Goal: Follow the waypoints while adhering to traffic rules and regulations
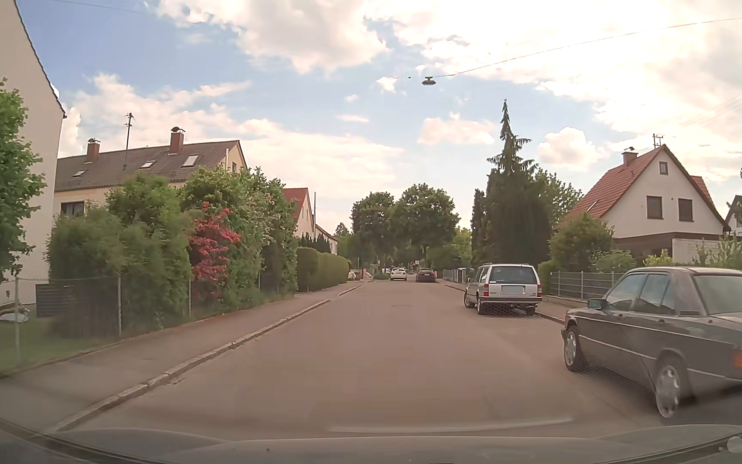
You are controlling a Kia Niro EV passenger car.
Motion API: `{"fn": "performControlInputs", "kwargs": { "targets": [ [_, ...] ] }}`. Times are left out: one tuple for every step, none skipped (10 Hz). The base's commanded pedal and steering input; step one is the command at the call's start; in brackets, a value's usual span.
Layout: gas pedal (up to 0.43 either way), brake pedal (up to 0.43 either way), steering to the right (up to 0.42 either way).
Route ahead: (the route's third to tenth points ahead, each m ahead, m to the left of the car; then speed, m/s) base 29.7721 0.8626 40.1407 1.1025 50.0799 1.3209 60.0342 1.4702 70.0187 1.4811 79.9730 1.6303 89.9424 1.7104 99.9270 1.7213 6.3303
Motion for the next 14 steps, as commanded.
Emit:
{"fn": "performControlInputs", "kwargs": {
  "targets": [
    [0.008, 0.018, 0.003],
    [0.02, 0.018, 0.003],
    [0.02, 0.024, 0.004],
    [0.02, 0.018, 0.003],
    [0.02, 0.018, 0.003],
    [0.059, 0.018, 0.003],
    [0.079, 0.018, 0.001],
    [0.079, 0.018, 0.0],
    [0.079, 0.018, -0.001],
    [0.079, 0.018, -0.001],
    [0.079, 0.018, 0.0],
    [0.079, 0.018, 0.001],
    [0.079, 0.024, 0.004],
    [0.079, 0.018, 0.008]
  ]
}}
